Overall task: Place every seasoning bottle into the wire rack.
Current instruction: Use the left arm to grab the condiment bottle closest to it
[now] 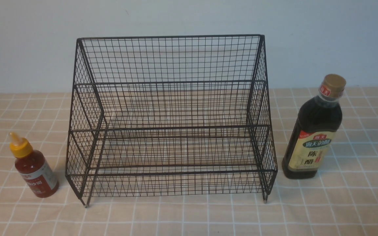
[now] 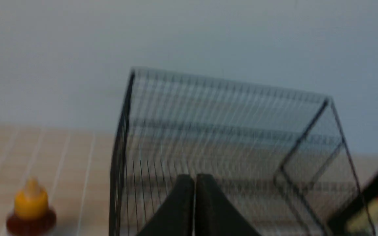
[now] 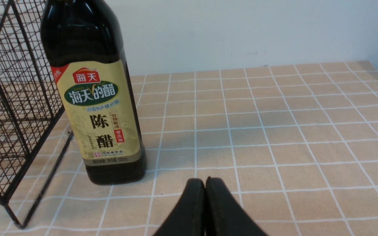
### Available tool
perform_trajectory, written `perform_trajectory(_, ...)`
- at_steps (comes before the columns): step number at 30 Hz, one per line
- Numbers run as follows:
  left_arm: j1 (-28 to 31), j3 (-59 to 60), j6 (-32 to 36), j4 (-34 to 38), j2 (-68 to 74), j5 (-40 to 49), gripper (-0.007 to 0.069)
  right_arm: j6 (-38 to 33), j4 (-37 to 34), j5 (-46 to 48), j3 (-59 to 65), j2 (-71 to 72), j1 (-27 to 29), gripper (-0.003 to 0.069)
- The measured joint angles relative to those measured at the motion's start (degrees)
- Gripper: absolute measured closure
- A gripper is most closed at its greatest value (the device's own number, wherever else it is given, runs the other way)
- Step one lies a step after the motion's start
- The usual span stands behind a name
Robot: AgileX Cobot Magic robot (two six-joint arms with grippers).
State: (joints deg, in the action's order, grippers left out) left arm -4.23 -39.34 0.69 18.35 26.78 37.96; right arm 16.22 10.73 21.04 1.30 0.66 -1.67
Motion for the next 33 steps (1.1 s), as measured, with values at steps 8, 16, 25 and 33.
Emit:
perform_trajectory(8,0.0,-17.13,0.05,-9.33,29.64,30.51,0.0631,0.0,0.0,0.0,0.0,0.0,0.0,0.0673)
perform_trajectory(16,6.24,-30.41,-1.77,-16.72,45.21,32.68,0.0627,0.0,0.0,0.0,0.0,0.0,0.0,0.0673)
perform_trajectory(25,10.19,-35.81,2.35,-18.36,53.66,30.99,0.0581,0.0,0.0,0.0,0.0,0.0,0.0,0.0673)
perform_trajectory(33,10.25,-35.87,3.41,-17.9,60.09,25.83,0.0225,0.0,0.0,0.0,0.0,0.0,0.0,0.0673)
